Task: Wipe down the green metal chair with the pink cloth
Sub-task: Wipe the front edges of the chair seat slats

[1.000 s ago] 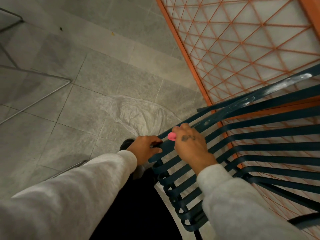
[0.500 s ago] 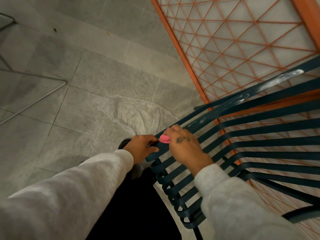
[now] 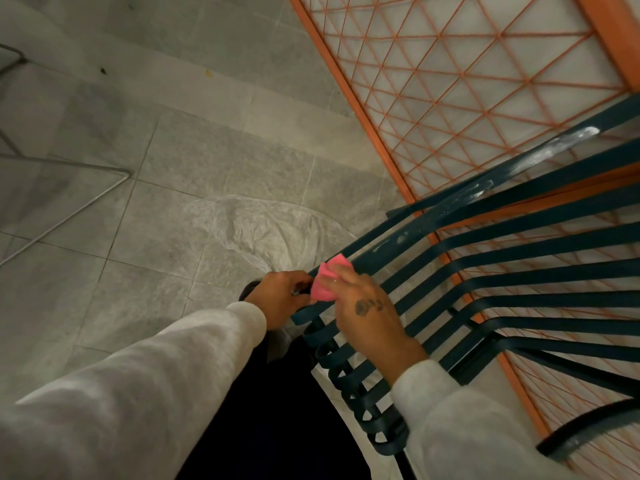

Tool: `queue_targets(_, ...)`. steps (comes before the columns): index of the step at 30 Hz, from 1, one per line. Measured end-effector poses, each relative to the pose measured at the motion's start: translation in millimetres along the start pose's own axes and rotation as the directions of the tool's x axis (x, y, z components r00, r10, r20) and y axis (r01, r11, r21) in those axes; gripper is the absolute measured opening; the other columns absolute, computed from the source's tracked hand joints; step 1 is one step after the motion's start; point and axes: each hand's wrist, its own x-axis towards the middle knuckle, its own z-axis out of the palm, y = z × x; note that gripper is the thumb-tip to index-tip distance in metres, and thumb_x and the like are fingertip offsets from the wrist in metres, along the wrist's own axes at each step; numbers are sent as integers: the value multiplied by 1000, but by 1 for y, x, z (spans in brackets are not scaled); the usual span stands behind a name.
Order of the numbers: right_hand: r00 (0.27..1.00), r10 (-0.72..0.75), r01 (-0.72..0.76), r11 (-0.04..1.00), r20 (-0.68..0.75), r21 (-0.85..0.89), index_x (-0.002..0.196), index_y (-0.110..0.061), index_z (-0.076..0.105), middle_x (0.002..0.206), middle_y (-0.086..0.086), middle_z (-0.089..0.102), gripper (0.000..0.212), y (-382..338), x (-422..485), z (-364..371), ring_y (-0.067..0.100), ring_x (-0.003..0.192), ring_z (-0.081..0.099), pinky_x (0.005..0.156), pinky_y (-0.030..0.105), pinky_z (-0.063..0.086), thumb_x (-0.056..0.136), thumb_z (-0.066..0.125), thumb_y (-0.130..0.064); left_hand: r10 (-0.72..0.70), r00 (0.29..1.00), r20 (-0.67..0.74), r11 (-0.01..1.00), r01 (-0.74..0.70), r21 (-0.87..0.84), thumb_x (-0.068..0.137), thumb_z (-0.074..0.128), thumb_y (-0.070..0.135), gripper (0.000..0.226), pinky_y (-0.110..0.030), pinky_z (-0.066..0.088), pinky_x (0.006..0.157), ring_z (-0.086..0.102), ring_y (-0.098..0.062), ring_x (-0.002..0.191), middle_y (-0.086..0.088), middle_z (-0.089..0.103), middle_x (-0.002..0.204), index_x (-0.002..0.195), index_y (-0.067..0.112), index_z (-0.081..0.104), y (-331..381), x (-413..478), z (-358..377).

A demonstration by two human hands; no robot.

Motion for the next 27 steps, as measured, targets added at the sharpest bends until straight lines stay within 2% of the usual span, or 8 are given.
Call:
queue_targets(2,994,-9,27,986,-112,167,125,-23,66,139,-7,56,53,-7,-19,11,14,119,56,107,31,43,83,61,9,18,1000,0,999,-18,43,84,70,18,23,-28,51,81,68,-18,86,-2,73,95,107,15,71,1,-1,0)
queue_targets(4,947,187,-63,905,-261,420,113,-35,70,127,-23,60,49,-12,-38,12,0,121,54,108,21,40,89,57,6,16,1000,12,997,-17,72,83,70,19,33,-30,53,89,68,-17,95,-2,73,104,116,18,68,4,-1,-2)
queue_targets(6,845,498,-219,656,-196,722,102,-50,68,109,-31,67,54,-10,-53,8,6,106,66,94,20,52,95,50,1,26,999,33,998,-28,63,85,68,18,36,-34,54,93,68,-18,98,-3,72,108,121,23,65,11,0,-6)
queue_targets(8,712,702,-315,343,-18,885,108,-45,67,93,-8,76,37,-1,-57,7,30,77,72,72,41,62,100,50,-12,59,997,44,996,-61,65,89,64,15,36,-33,54,94,67,-17,101,-2,71,111,123,25,63,19,2,-11)
queue_targets(10,626,779,-335,223,40,916,109,-40,66,85,9,72,19,8,-50,6,33,71,68,75,52,60,97,56,-28,83,994,66,994,-87,71,90,63,13,35,-32,53,97,66,-15,104,0,71,113,123,24,64,28,5,-13)
queue_targets(14,661,750,-276,236,6,932,102,-38,65,85,19,68,12,6,-24,-1,38,75,68,76,54,59,91,63,-39,59,995,83,991,-69,113,91,63,17,33,-31,51,100,66,-15,105,0,71,114,123,22,64,37,11,-9)
queue_targets(18,614,786,-250,102,76,963,95,-40,69,96,-5,71,17,-11,-15,14,17,91,69,85,40,59,91,65,-24,65,997,39,987,-70,147,88,66,14,32,-29,49,99,67,-17,103,-2,73,110,120,17,67,38,13,-5)
queue_targets(27,672,733,-214,54,107,975,95,-29,73,81,-15,74,17,-9,-20,17,5,76,70,75,28,57,91,62,-16,43,999,27,997,-45,68,83,71,9,31,-34,53,96,70,-16,96,-5,75,103,113,14,70,36,15,-3)
